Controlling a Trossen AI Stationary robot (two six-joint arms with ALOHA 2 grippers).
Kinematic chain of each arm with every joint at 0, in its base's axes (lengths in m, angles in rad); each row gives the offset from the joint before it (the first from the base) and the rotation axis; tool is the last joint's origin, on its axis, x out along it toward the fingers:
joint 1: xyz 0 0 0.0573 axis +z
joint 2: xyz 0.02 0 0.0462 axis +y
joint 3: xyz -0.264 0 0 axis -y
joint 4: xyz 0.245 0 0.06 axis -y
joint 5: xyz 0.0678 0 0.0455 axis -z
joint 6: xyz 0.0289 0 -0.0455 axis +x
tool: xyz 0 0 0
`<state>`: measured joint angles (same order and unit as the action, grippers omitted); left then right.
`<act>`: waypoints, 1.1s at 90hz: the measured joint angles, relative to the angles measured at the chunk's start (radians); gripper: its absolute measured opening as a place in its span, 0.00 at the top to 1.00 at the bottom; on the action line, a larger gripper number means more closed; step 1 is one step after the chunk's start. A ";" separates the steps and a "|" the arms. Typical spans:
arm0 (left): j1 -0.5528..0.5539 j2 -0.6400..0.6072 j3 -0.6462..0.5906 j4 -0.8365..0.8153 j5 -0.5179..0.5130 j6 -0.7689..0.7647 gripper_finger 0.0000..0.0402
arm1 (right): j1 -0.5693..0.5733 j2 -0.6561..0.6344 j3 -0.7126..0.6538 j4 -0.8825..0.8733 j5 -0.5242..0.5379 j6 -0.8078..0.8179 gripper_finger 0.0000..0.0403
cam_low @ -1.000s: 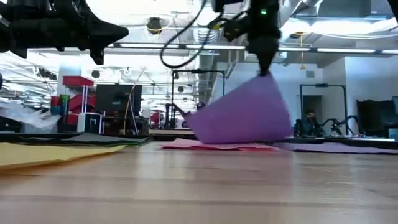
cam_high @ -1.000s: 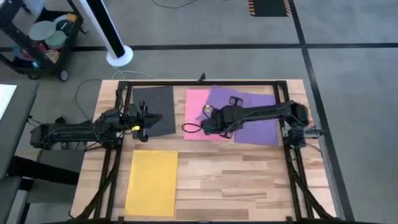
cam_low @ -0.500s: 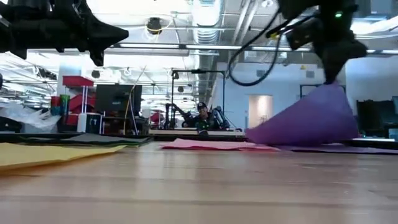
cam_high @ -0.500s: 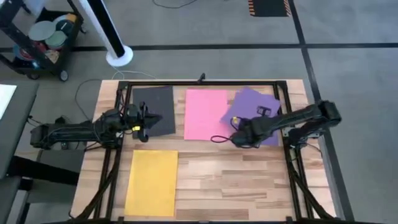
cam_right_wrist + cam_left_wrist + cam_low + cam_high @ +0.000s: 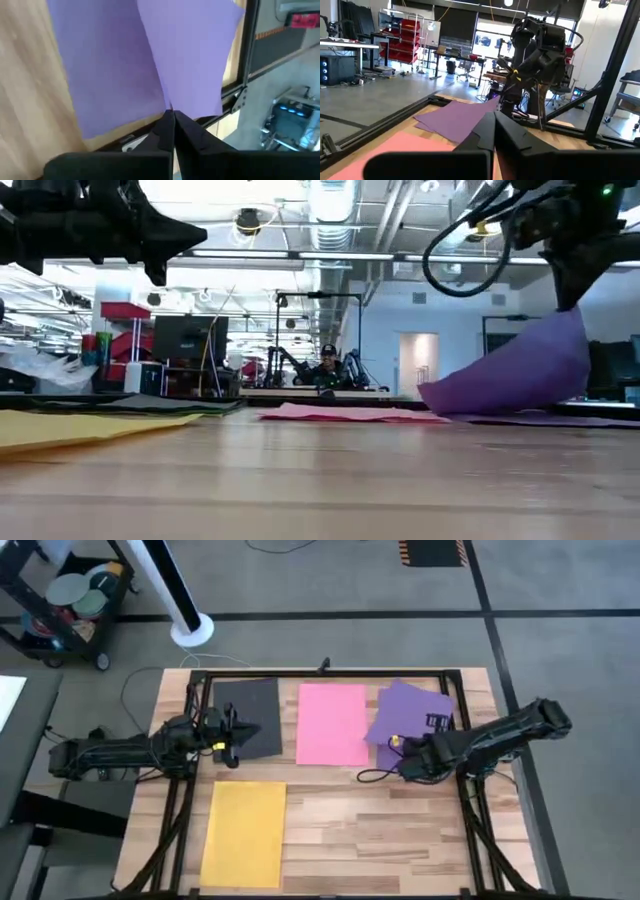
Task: Organize paper
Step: Stack the purple paper on top of the purple paper
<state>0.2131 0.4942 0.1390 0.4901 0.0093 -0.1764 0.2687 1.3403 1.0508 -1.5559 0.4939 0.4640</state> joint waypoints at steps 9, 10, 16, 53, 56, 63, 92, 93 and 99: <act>0.000 0.000 0.000 -0.005 -0.002 0.000 1.00 | 0.012 0.000 0.000 -0.009 0.001 -0.046 1.00; 0.000 0.000 0.000 -0.005 -0.002 0.000 1.00 | 0.013 0.000 0.000 -0.010 0.001 -0.053 1.00; 0.000 0.000 0.000 -0.006 -0.002 0.000 1.00 | 0.021 0.000 0.000 -0.011 0.001 -0.084 1.00; 0.000 0.000 0.000 -0.008 -0.002 -0.001 1.00 | 0.067 0.007 0.000 0.002 -0.015 -0.003 0.99; 0.000 0.000 0.000 -0.009 -0.002 -0.001 1.00 | 0.067 0.008 0.000 0.003 -0.024 0.029 0.99; 0.000 0.000 0.000 -0.010 -0.002 -0.001 1.00 | 0.064 0.008 0.000 0.002 -0.053 0.057 0.95; 0.000 0.001 0.000 -0.036 0.012 0.015 1.00 | 0.069 0.008 0.000 0.043 -0.131 0.300 0.65; 0.000 0.001 0.000 -0.036 0.014 0.015 1.00 | 0.069 0.008 0.000 0.051 -0.131 0.313 0.64; 0.000 0.001 0.000 -0.036 0.016 0.015 1.00 | 0.069 0.008 0.000 0.117 -0.130 0.361 0.59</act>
<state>0.2127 0.4957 0.1390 0.4540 0.0249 -0.1612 0.3379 1.3479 1.0504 -1.4387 0.3636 0.8252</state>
